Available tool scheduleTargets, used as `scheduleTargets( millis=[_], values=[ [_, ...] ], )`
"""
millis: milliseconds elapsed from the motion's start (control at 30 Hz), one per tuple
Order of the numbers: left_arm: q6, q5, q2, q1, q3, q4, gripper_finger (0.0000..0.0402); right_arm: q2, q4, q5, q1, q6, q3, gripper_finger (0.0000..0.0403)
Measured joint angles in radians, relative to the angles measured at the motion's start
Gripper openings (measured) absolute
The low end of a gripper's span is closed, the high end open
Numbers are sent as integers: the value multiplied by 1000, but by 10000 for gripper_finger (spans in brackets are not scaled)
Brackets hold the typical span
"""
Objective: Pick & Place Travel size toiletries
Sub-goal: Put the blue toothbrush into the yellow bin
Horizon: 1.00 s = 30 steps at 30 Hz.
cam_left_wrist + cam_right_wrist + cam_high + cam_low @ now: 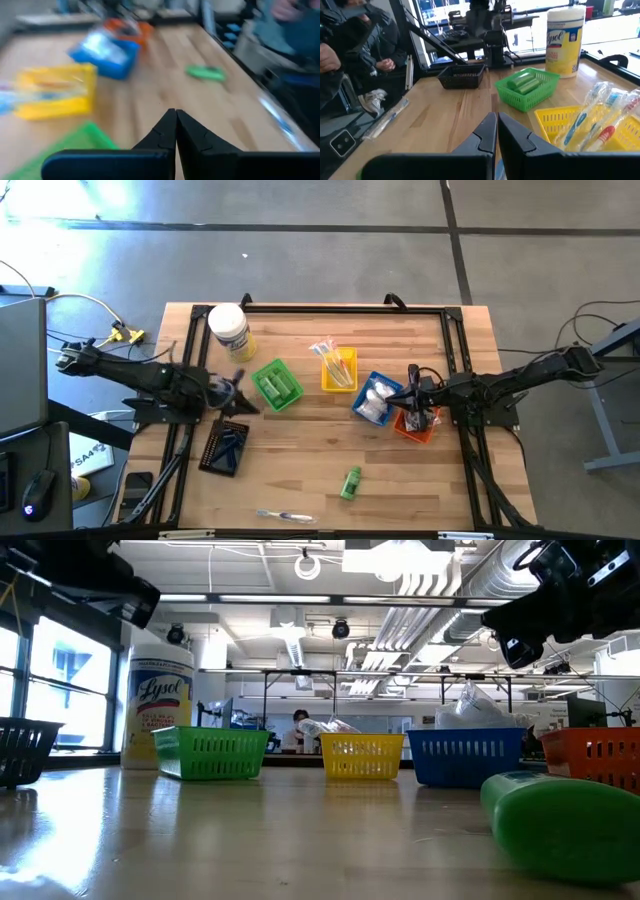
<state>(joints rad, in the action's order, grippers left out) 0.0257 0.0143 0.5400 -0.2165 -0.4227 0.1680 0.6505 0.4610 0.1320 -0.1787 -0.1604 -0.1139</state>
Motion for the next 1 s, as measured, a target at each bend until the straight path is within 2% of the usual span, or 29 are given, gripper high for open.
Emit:
scheduleTargets(
  millis=[67,133,367,533,733,867,1000],
  values=[
    [34,-66,41,-4,10,-4,1,15,0,3,0,0,0,9],
    [76,-77,102,-30,9,-49,1,29,5,18,0,0,0,9],
    [88,16,353,-220,-48,-110,1,73,38,49,0,-29,0,9],
    [179,112,529,-356,-130,-113,15,99,45,48,0,-56,0,9],
    [304,153,735,-482,-264,-119,65,109,48,49,0,-55,1,9],
    [398,153,875,-544,-344,-118,118,109,46,49,0,-53,1,9],
    [419,155,1008,-588,-444,-117,174,109,45,48,0,-53,1,9]
  ],
)
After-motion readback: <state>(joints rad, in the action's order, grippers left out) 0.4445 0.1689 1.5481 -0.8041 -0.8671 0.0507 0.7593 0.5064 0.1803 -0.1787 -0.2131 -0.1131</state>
